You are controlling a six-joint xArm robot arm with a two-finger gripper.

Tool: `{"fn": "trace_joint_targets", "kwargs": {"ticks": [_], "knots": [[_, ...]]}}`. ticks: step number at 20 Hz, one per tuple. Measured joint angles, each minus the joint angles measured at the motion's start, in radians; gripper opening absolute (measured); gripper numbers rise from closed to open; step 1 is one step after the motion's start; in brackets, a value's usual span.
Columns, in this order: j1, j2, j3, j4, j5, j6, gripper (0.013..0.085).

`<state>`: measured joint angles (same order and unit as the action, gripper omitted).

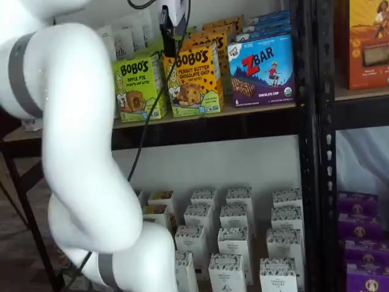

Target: Pick up the orange box on the top shelf, the fifth box from the left

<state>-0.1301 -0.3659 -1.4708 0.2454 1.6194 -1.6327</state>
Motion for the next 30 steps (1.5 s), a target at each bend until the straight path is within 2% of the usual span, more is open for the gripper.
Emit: {"fn": "trace_joint_targets", "kwargs": {"ticks": [4,11,21,25,30], "knots": [[0.006,0.047,-0.05,-0.038,0.018,-0.005,0.085],[0.016,0.089,-0.072,-0.097,0.017,-0.014,0.085],[0.017,0.097,-0.031,-0.122,-0.051,-0.025,0.085],[0.023,0.105,-0.028,-0.147,-0.053,-0.025,0.085],[0.021,0.119,-0.034,-0.154,-0.037,-0.028,0.085]]}}
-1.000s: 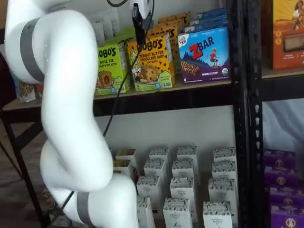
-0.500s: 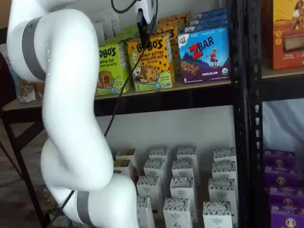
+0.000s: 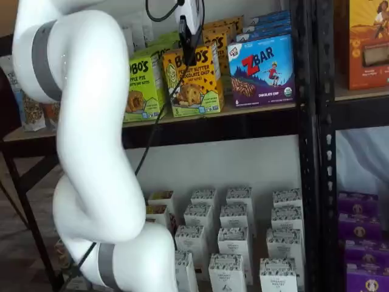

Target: Pick up the orange box on the top shelf, the fifth box from the left

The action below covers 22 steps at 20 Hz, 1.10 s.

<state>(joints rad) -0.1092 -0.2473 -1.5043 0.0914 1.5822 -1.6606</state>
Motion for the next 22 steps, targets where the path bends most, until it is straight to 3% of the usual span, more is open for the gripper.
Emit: {"fn": "trace_joint_targets", "kwargs": {"ticks": [17,19,22], "knots": [[0.016,0.044,-0.04,-0.023,0.049,0.013,0.085],[0.017,0.044,-0.038,-0.025,0.046,0.014,0.077],[0.018,0.043,-0.033,-0.024,0.04,0.014,0.073]]}}
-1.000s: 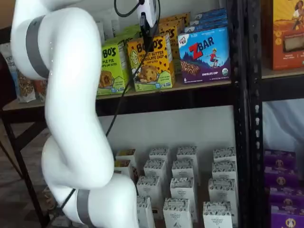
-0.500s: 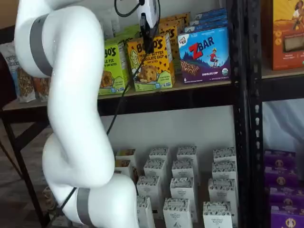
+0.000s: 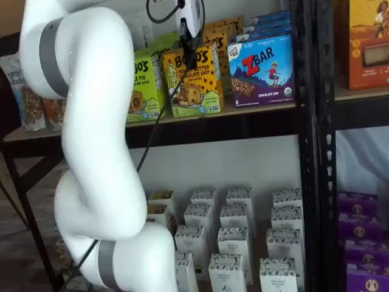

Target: Pick up the orange box on the top shelf, the fifth box from the left

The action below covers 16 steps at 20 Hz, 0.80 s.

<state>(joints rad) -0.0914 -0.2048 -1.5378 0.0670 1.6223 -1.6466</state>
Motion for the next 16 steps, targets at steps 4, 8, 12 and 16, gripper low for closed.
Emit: {"fn": "trace_joint_targets", "kwargs": {"ticks": [4,8,12,16], "knots": [[-0.001,-0.001,0.004,0.007,-0.005,0.0,0.065],[-0.003,-0.002,0.004,0.012,-0.007,-0.001,0.057],[-0.005,0.001,-0.001,0.018,-0.002,-0.002,0.049],[-0.005,0.002,-0.004,0.017,-0.001,-0.002,0.049]]}}
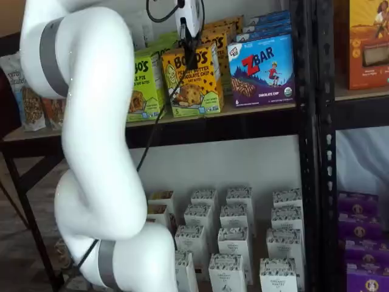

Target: Pick up the orange box on the top shelf, the fifth box from the left

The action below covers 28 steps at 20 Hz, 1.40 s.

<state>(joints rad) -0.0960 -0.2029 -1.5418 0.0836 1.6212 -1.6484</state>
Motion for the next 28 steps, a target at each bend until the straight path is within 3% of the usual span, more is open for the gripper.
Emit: {"fn": "trace_joint_targets", "kwargs": {"ticks": [13,26,28], "knots": [[-0.001,-0.008,0.013,0.007,-0.019,0.0,0.049],[-0.007,-0.015,0.021,0.025,-0.024,-0.003,0.021],[-0.008,-0.014,0.018,0.027,-0.021,-0.004,0.021]]}}
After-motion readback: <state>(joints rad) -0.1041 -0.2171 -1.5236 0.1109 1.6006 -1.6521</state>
